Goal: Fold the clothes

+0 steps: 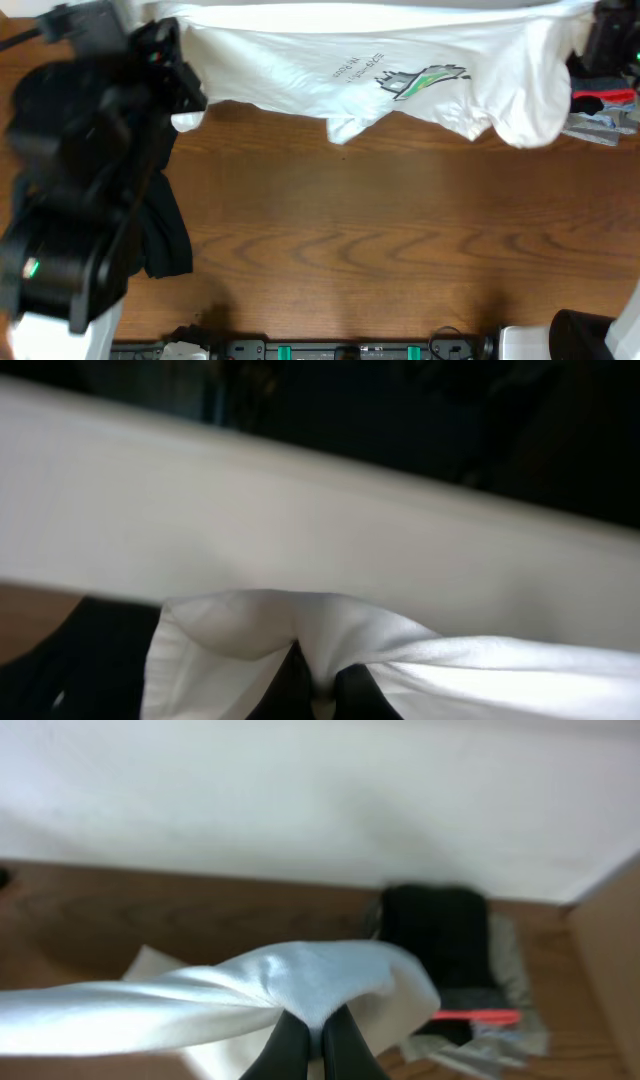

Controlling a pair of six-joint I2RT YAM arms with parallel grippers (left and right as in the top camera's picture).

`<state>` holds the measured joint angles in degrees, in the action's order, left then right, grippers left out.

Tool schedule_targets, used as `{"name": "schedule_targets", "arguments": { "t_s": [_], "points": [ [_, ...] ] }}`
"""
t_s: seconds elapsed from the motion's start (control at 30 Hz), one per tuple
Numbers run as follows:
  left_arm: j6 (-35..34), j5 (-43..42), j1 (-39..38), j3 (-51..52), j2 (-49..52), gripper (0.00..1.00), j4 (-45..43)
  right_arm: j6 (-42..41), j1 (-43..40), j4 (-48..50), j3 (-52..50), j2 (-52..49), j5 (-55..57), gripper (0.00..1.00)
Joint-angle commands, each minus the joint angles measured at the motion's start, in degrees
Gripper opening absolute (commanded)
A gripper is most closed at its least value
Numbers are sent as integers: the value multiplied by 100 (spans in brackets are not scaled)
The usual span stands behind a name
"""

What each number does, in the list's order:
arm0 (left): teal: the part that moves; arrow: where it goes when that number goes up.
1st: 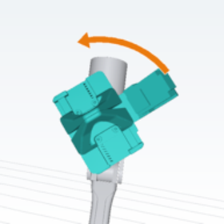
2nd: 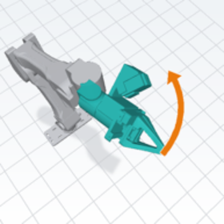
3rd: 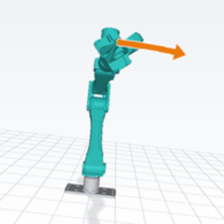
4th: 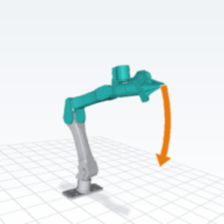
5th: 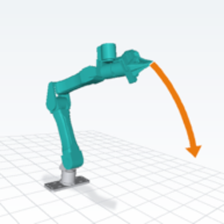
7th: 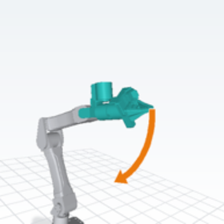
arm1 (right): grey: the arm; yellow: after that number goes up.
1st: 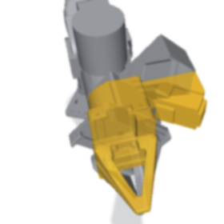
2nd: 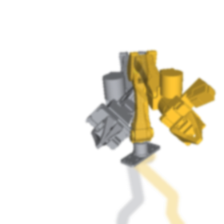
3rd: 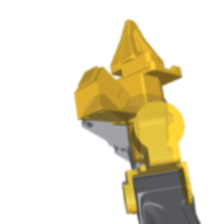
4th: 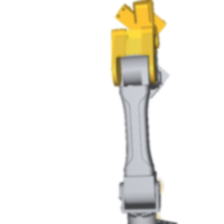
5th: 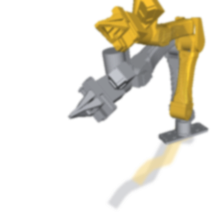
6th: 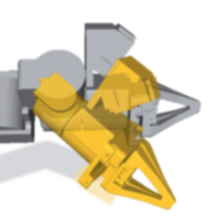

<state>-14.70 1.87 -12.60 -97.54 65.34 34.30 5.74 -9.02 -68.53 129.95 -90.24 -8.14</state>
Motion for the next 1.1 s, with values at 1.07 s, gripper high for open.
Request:
{"name": "schedule_targets", "arguments": {
  "t_s": [1.07],
  "points": [
    [1266, -258, 678, -203, 3049, 6, -4011, 562, -31, 3027, 715, -1733, -627, 1]
  ]
}}
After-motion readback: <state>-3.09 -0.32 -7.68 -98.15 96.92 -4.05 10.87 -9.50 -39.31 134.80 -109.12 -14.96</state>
